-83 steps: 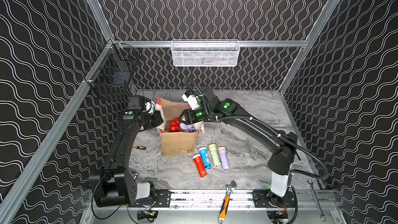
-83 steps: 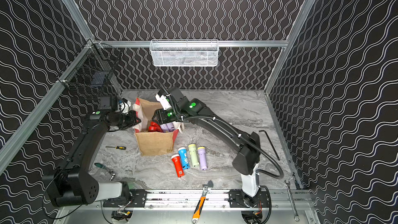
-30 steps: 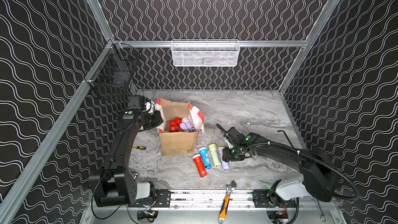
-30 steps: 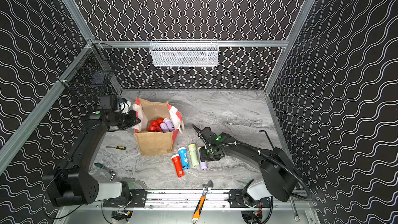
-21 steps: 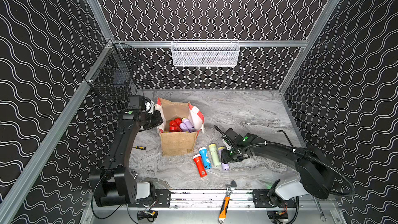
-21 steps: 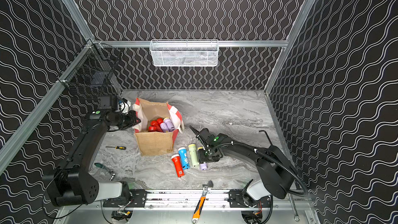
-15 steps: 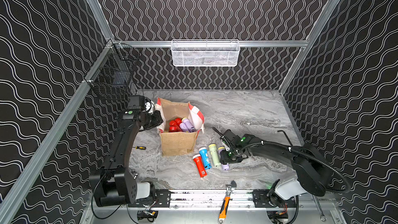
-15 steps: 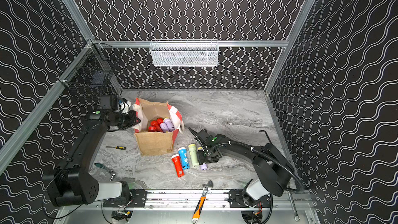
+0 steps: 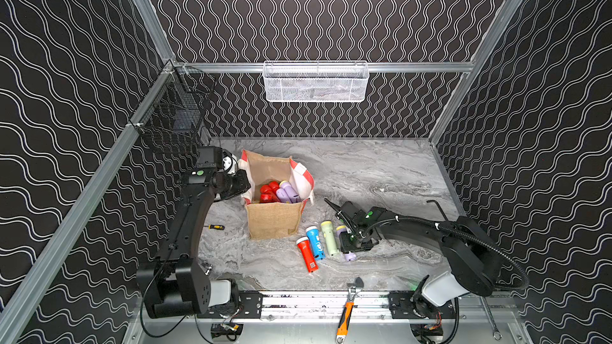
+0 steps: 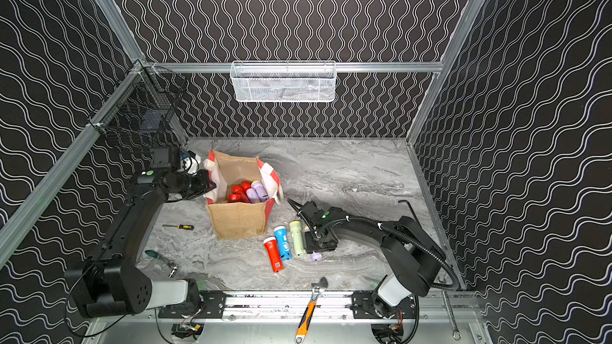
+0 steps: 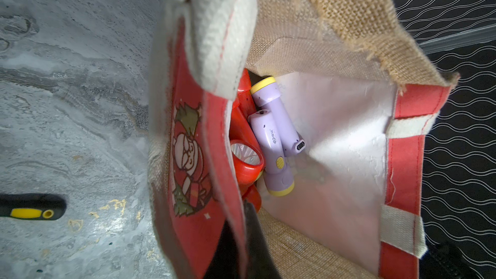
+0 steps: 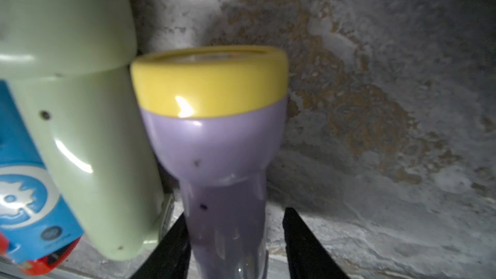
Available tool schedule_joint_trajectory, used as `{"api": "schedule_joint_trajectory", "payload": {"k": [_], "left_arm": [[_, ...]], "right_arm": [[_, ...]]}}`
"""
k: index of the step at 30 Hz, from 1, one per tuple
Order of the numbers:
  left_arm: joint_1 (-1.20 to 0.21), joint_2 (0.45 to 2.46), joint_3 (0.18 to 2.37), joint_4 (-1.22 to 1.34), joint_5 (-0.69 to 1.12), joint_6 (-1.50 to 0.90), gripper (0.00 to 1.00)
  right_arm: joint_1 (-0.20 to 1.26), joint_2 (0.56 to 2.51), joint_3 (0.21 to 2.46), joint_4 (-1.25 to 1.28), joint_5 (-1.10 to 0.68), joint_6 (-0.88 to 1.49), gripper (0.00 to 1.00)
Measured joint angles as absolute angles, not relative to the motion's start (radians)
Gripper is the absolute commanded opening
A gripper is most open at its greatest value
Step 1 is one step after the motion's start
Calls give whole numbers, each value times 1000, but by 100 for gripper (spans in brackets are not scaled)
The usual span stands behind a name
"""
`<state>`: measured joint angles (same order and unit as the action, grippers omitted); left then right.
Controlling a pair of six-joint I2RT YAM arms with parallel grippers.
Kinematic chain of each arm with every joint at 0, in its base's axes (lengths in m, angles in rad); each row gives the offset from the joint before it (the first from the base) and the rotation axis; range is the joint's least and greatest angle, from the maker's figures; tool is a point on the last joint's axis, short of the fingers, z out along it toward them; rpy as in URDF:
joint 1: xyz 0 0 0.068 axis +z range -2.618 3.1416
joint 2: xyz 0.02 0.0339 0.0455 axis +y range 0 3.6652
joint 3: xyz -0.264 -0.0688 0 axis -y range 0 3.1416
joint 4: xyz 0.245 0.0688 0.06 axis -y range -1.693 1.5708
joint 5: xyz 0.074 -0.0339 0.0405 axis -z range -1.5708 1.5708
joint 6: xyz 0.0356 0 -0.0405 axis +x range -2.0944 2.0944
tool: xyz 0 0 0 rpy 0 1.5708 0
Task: Put the flashlights into the tote bags
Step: Pick up the flashlight from the center of the board.
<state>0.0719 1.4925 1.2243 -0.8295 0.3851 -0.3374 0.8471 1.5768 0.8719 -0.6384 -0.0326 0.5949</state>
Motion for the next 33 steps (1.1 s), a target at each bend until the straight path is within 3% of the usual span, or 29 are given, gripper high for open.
{"api": "schedule_joint_trajectory", "payload": {"k": [7,15,22,33], "left_arm": [[72,1485,1223,-832,381,-337,3],[72,1485,1219,-831,381,-337,3],[72,1485,1219,-831,381,-337,3],[72,1484,1219,-831,381,-337,3]], "right_arm": [[849,1607,881,-641,-15,614,53],[850,1612,883,-656,7,617,41],[850,1582,899,-690,31,617,37],[847,1520,1222,-773,59,531,35]]}}
